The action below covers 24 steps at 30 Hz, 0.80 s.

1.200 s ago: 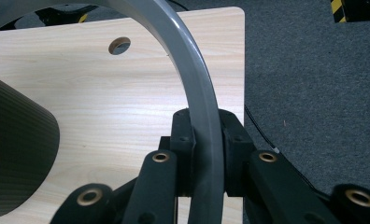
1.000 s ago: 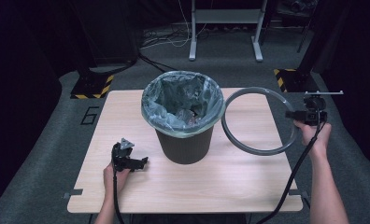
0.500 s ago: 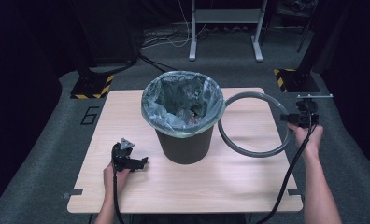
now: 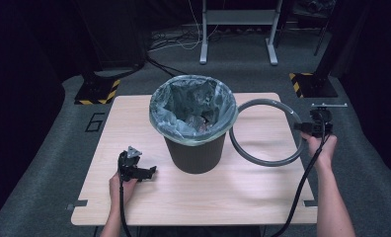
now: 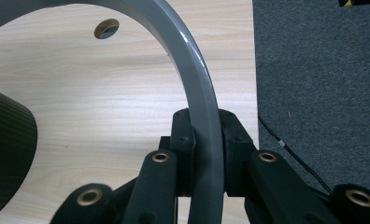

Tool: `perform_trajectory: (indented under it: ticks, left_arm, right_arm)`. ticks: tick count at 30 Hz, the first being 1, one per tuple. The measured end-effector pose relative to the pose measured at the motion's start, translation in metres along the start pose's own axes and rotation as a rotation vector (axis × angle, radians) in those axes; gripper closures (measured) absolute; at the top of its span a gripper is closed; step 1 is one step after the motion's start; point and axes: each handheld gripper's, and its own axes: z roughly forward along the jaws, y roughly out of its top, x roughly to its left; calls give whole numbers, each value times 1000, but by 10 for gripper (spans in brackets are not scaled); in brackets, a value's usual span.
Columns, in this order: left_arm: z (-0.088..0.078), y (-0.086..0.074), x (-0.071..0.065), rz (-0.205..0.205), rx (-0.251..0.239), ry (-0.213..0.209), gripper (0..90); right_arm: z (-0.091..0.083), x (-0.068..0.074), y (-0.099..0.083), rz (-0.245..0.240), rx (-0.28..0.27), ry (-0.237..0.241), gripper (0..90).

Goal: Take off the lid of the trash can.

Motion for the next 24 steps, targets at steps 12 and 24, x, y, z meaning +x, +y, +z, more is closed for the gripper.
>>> perform_trajectory:
  ticks: [12, 24]
  left_arm:
    - [0, 0, 0, -1, -1, -1, 1]
    - [0, 0, 0, -1, -1, -1, 1]
  right_arm:
    - [10, -3, -6, 20, 6, -12, 786]
    - [16, -8, -12, 34, 14, -18, 786]
